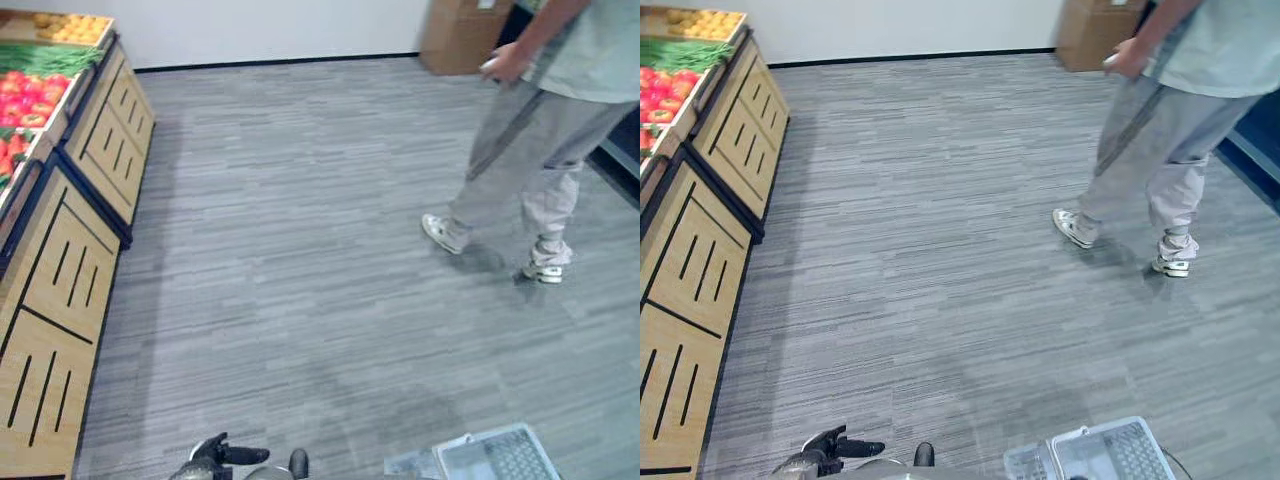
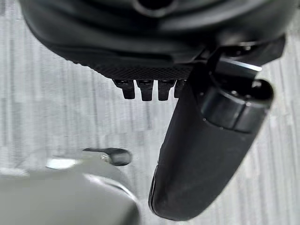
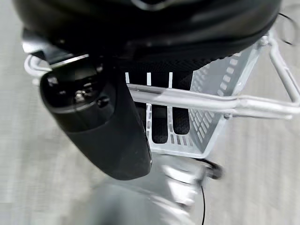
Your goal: Get the vegetables into the basket
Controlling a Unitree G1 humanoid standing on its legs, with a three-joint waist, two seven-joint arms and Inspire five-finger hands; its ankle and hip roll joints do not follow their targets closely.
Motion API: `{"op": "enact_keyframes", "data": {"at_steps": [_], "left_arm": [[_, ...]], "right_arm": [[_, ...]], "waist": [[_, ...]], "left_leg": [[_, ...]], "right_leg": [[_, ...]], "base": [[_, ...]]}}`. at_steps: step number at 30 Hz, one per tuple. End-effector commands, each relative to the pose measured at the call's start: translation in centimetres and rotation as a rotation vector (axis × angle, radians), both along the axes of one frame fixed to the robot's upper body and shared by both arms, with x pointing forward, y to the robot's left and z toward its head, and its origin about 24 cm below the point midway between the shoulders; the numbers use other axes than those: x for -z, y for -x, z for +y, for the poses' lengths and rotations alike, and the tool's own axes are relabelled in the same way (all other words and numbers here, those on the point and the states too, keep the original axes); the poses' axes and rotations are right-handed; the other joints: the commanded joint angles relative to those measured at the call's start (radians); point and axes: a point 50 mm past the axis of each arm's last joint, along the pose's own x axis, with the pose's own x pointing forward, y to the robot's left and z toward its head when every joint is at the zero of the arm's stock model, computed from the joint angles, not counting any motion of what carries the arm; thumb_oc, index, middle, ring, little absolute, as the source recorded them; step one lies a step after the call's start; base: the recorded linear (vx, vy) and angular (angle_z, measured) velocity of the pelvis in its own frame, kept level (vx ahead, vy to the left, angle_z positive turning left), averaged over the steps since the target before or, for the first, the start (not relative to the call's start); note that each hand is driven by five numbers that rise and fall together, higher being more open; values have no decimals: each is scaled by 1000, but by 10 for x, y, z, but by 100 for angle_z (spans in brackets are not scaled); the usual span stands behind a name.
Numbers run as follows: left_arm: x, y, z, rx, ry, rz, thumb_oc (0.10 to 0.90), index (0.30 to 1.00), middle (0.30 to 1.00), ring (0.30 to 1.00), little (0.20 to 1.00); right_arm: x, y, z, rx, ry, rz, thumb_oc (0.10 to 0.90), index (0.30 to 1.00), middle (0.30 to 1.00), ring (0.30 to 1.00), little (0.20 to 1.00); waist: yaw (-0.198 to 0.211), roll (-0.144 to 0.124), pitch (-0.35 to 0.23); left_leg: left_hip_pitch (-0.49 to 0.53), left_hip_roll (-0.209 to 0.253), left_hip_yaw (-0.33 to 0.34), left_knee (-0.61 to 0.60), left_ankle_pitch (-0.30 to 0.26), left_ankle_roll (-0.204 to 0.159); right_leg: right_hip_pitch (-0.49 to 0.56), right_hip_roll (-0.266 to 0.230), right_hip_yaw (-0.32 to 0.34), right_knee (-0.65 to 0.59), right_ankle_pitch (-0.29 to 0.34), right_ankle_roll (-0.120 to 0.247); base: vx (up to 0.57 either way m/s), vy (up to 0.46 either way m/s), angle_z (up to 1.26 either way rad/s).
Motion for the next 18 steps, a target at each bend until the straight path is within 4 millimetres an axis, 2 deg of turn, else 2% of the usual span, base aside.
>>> {"op": "enact_keyframes", "data": {"at_steps": [1, 3, 4, 5, 7, 9, 12, 18], "left_arm": [[7, 29, 1, -38, 6, 74, 900, 1000, 1000, 1000, 1000], [6, 27, 2, -27, 1, 70, 900, 1000, 1000, 1000, 1000], [6, 27, 2, -27, 1, 70, 900, 1000, 1000, 1000, 1000], [5, 22, 3, -6, -7, 65, 900, 1000, 1000, 1000, 1000], [5, 22, 6, 16, -23, 71, 900, 1000, 1000, 1000, 1000], [5, 25, 6, 56, -34, 101, 900, 1000, 1000, 1000, 1000], [9, 34, -2, 46, -5, 112, 900, 1000, 1000, 1000, 1000], [10, 40, -3, 56, -9, 134, 900, 1000, 1000, 1000, 1000]], "right_arm": [[-11, -13, -26, -6, 46, -87, 400, 300, 300, 300, 300], [-9, -12, -23, 1, 39, -88, 400, 300, 300, 300, 300], [-10, -12, -23, 0, 39, -88, 400, 300, 300, 300, 300], [-8, -12, -19, 0, 29, -82, 400, 300, 300, 300, 300], [-6, -8, -16, 6, 23, -72, 400, 300, 300, 300, 300], [-6, 1, -19, 31, 25, -47, 400, 300, 300, 300, 300], [-6, 3, -19, 24, 25, -48, 400, 300, 300, 300, 300], [-5, 9, -19, 22, 20, -25, 400, 300, 300, 300, 300]], "waist": [[-28, 77, 64], [-57, 98, 86], [-58, 99, 86], [-82, 100, 98], [-103, 89, 109], [-119, 92, 107], [-113, 88, 83], [-106, 94, 67]], "left_leg": [[123, 65, -176, -335, 176, -91], [199, 80, -215, -364, 166, -96], [198, 81, -216, -365, 167, -96], [247, 85, -247, -398, 169, -106], [299, 73, -289, -437, 169, -110], [304, 63, -325, -435, 174, -118], [307, 56, -331, -441, 175, -124], [321, 59, -345, -441, 176, -135]], "right_leg": [[-26, -11, 51, -97, 174, 1], [-113, 47, 4, -166, -22, -16], [-113, 48, 2, -168, -21, -16], [-149, 116, -9, -305, -100, 2], [-162, 172, 25, -480, -70, 26], [-125, 195, 80, -504, -69, 31], [-72, 185, 63, -592, -34, 25], [-19, 182, 34, -628, -35, 9]], "base": [[288, 69, 32], [252, 12, 33], [275, -79, 49], [253, -104, 39], [279, -112, 66], [151, -55, 116], [98, -81, 123], [48, -45, 7]]}}
